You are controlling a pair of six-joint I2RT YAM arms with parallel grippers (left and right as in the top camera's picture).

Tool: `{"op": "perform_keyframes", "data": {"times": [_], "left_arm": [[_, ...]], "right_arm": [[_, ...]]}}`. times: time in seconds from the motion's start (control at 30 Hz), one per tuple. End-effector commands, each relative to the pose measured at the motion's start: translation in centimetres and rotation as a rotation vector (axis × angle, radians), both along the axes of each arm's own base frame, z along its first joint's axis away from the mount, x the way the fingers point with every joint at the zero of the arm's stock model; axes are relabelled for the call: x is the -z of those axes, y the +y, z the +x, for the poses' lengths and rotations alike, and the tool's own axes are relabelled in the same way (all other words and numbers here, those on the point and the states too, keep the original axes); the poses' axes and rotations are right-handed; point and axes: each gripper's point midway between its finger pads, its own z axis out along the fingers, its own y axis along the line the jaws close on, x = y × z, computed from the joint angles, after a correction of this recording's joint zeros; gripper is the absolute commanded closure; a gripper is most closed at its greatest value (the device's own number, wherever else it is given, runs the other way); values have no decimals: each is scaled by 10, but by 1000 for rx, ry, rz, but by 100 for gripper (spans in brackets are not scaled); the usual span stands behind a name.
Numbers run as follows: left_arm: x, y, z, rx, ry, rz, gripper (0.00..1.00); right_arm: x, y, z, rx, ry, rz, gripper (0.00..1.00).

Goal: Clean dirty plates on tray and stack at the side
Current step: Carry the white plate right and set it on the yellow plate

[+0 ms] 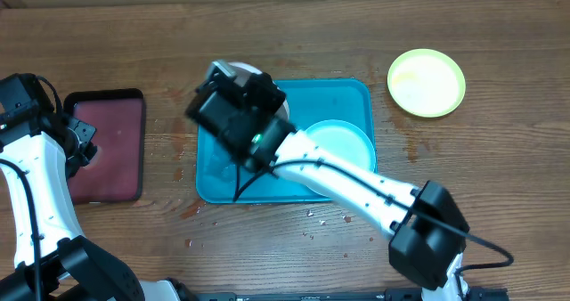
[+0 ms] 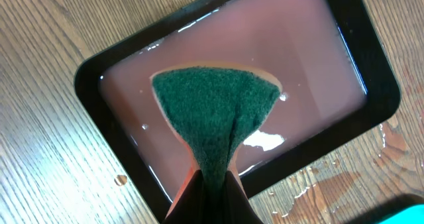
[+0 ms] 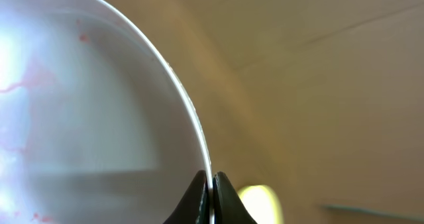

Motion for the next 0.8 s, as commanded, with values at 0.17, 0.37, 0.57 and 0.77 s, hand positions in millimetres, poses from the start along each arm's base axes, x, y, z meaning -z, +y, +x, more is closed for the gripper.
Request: {"op": "perform_keyframes", "data": {"times": [0.17, 0.37, 0.57, 0.77], "left_arm": [[-2, -1, 3, -8, -17, -8, 96], [-2, -1, 3, -8, -18, -8, 96], [-2, -3, 8, 2, -40, -24, 96], [-2, -7, 11, 12, -55, -44, 96]], "right_arm": [[12, -107, 65, 366, 210, 602, 96], [40, -199, 91, 439, 486, 975, 96], [74, -329, 84, 690, 489, 1118, 96], [109, -417, 61, 884, 433, 1168, 96]]}}
